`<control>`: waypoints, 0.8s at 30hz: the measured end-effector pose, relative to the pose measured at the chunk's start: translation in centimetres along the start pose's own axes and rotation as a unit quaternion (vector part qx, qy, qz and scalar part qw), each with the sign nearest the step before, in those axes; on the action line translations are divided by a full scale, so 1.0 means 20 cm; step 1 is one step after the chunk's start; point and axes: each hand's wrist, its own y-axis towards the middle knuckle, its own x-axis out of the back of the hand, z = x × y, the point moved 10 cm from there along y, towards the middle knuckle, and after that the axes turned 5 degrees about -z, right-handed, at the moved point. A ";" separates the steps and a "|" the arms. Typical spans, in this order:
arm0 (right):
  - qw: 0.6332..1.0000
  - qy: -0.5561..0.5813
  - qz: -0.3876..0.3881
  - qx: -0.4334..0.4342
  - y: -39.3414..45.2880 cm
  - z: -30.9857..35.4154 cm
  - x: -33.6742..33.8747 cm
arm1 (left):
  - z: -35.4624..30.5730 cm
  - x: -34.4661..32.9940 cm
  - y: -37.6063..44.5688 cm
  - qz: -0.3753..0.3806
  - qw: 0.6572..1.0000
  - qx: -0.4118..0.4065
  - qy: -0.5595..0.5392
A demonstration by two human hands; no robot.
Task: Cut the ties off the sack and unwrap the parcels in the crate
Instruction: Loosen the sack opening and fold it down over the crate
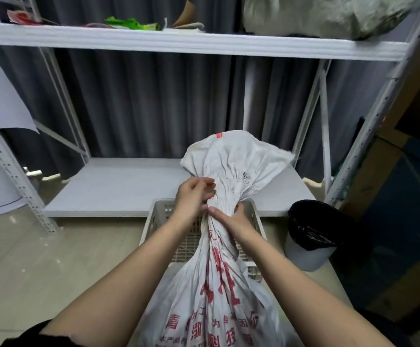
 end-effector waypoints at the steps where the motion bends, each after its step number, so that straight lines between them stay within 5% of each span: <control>1: 1.000 -0.004 -0.020 0.013 0.01 0.02 0.01 | 0.01 0.06 -0.01 -0.038 0.999 -0.032 -0.019; 3: 0.998 0.011 -0.062 0.024 0.02 0.06 0.03 | 0.08 0.21 -0.03 -0.122 0.991 -0.060 -0.011; 5: 0.996 0.056 -0.065 -0.020 0.02 0.03 0.06 | 0.20 0.34 -0.04 -0.176 0.974 -0.034 0.138; 7: 0.984 0.150 -0.014 -0.098 0.01 -0.03 0.05 | 0.39 0.30 -0.03 -0.046 0.975 0.049 0.210; 9: 0.958 0.227 0.032 -0.173 0.00 -0.09 0.03 | 0.49 0.10 -0.13 0.178 0.968 0.127 0.121; 12: 0.955 0.218 0.090 -0.182 -0.01 -0.07 0.00 | 0.46 0.01 -0.21 0.238 0.959 0.144 0.060; 15: 0.982 0.105 0.087 -0.132 0.02 -0.03 0.02 | 0.39 -0.01 -0.20 0.218 0.954 0.051 0.200; 18: 0.996 -0.070 -0.014 -0.054 0.08 -0.01 0.13 | 0.29 0.03 -0.15 0.125 0.949 -0.022 0.290; 21: 0.999 0.017 0.000 -0.034 0.05 -0.01 0.09 | 0.29 0.10 -0.06 0.031 0.863 -0.023 0.503; 24: 0.990 -0.085 0.105 -0.047 0.00 -0.10 -0.06 | 0.32 0.07 -0.02 0.050 0.799 -0.024 0.599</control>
